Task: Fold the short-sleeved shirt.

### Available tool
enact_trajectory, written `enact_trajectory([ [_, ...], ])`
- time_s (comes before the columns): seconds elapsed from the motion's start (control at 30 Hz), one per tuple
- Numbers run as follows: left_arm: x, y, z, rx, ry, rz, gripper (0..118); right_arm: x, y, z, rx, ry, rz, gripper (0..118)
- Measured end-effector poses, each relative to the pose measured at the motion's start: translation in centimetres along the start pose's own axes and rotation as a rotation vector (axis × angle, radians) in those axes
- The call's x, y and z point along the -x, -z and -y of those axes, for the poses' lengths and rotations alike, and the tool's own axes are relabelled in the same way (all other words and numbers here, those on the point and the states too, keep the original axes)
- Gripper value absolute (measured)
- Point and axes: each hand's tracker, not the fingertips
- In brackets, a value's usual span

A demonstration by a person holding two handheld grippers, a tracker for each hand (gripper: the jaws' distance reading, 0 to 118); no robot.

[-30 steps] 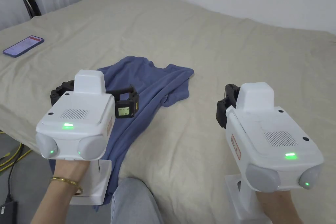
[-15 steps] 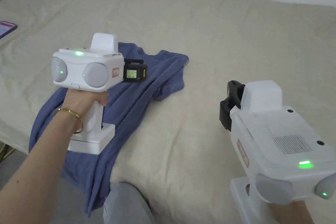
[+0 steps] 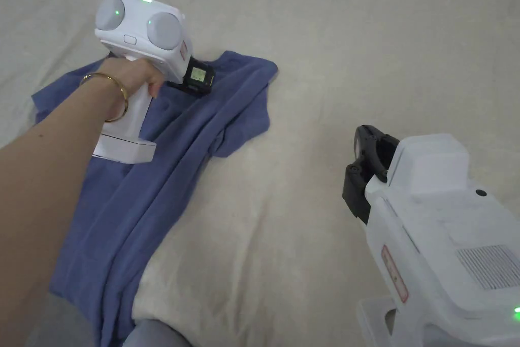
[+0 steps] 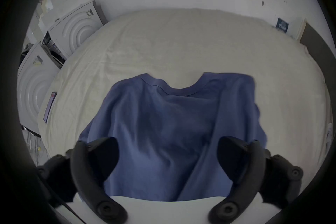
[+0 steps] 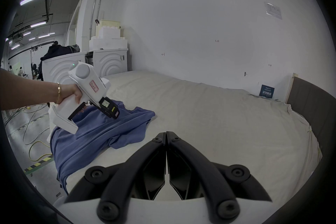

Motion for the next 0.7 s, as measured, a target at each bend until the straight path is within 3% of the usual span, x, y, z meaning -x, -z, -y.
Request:
enact_trajectory([
  [0.13, -0.5, 2.5, 0.0, 0.058, -0.024, 0.012, 83, -0.3, 0.9, 0.4, 0.012, 0.000, 0.003, 0],
  [0.23, 0.1, 3.3, 0.3, 0.072, -0.096, 0.073, 75, -0.4, 1.4, 0.7, 0.019, -0.017, 0.002, 0],
  [0.27, 0.4, 2.9, 0.4, 0.062, -0.122, 0.100, 65, -0.4, 1.5, 0.8, 0.024, -0.017, 0.001, 0],
  [0.3, 0.5, 2.5, 0.5, 0.055, -0.133, 0.126, 45, -0.6, 1.6, 1.1, 0.030, -0.007, 0.000, 0],
  [0.33, 1.0, 2.6, 0.0, 0.036, -0.135, 0.144, 2, -0.6, 1.7, 1.2, 0.043, 0.011, -0.006, 0],
  [0.4, 0.5, 2.4, 0.4, 0.004, -0.159, 0.075, 0, -0.5, 1.9, 1.5, 0.052, 0.028, -0.008, 0],
  [0.7, -0.7, -1.7, 1.4, -0.126, -0.200, 0.043, 0, -0.6, -0.2, 1.6, 0.069, 0.000, 0.005, 0],
])
